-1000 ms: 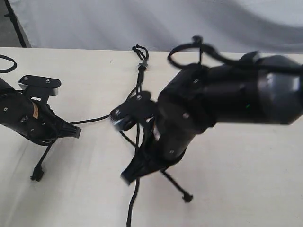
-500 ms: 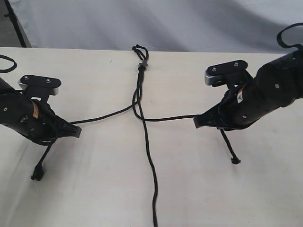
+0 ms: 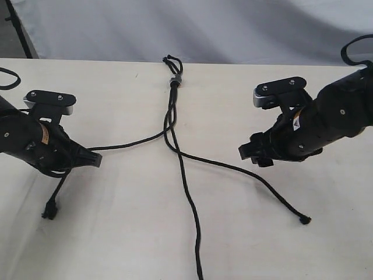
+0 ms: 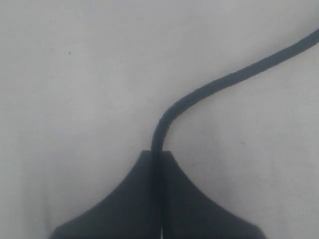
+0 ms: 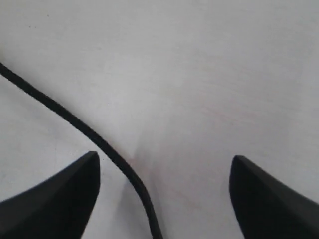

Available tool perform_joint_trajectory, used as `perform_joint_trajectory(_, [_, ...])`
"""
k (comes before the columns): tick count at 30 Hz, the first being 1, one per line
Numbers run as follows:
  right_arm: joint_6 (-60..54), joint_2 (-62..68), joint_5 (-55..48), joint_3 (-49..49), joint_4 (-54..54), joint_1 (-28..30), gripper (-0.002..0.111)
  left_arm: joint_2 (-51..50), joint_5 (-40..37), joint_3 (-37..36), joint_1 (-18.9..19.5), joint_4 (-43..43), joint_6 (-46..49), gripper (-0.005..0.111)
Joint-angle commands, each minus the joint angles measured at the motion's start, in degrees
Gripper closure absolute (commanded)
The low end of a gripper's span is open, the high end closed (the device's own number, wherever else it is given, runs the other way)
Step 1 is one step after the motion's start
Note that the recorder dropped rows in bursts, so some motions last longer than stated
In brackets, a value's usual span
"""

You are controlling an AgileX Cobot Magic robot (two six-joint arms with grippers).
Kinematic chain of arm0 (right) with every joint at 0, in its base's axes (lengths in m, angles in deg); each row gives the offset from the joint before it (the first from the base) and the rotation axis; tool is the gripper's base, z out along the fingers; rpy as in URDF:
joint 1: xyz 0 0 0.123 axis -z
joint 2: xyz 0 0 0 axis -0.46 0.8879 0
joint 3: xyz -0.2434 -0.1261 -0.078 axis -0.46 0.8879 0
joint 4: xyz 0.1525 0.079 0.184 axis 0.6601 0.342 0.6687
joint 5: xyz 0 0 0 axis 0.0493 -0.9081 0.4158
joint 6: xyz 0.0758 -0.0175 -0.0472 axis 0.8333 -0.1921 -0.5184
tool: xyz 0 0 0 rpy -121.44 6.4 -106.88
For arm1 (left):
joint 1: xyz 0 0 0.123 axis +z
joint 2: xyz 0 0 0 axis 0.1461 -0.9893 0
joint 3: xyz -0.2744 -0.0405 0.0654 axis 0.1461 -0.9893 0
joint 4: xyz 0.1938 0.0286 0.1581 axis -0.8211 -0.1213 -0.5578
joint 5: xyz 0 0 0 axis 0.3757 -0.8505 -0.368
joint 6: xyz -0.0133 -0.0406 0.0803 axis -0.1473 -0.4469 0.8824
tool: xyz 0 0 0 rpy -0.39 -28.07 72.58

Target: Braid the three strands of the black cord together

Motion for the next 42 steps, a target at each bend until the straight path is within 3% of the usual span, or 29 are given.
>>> perform_joint_trajectory(1, [0.33,-0.43,5.42,-0.73,-2.05,2.83,0.035,0.55,-0.14,-0.13,0.08,0.13,-0.04,0.106])
perform_joint_trajectory(4, [0.43,-0.43,8.23,-0.73,-2.05,6.78,0.035,0.55,-0.13,-0.13,0.08,0.13,-0.04,0.104])
perform_joint_trajectory(6, [0.64,-0.43,8.72,-0.73,-2.05,10.09,0.035,0.55,-0.13,-0.13,0.08,0.13,-0.04,0.093])
perform_joint_trajectory(11, [0.64,-0.43,8.66,-0.73,-1.93,16.86,0.035,0.55,2.58,-0.13,0.08,0.13,-0.37,0.052])
perform_joint_trajectory(14, [0.64,-0.43,8.43,-0.73,-1.93,18.27,0.035,0.81,3.14,-0.01,0.08,0.32,-0.73,0.040])
perform_joint_trajectory(18, [0.64,-0.43,10.55,-0.73,-1.93,18.29,0.035,3.50,1.98,-0.01,-1.86,3.55,-1.06,0.039])
perform_joint_trajectory(21, [0.64,-0.43,11.41,-0.73,-1.93,18.29,0.035,6.67,2.48,0.12,-7.13,4.70,-1.16,0.039])
perform_joint_trajectory(26, [0.64,-0.43,11.42,-0.73,-1.55,18.29,0.035,8.12,0.34,5.28,-21.27,4.70,-1.30,0.039])
perform_joint_trajectory(31, [0.64,-0.43,11.05,-0.73,-0.18,18.16,0.035,1.93,-15.48,15.18,-32.38,4.70,-1.68,0.039])
perform_joint_trajectory(36, [1.09,-0.43,10.78,-0.73,-0.18,18.16,0.035,-5.71,-23.03,22.17,-37.52,5.99,-2.81,0.039])
perform_joint_trajectory(42, [1.08,-0.43,10.69,-0.73,-0.18,18.16,0.035,-12.44,-24.77,26.42,-38.93,10.95,-2.62,0.039])
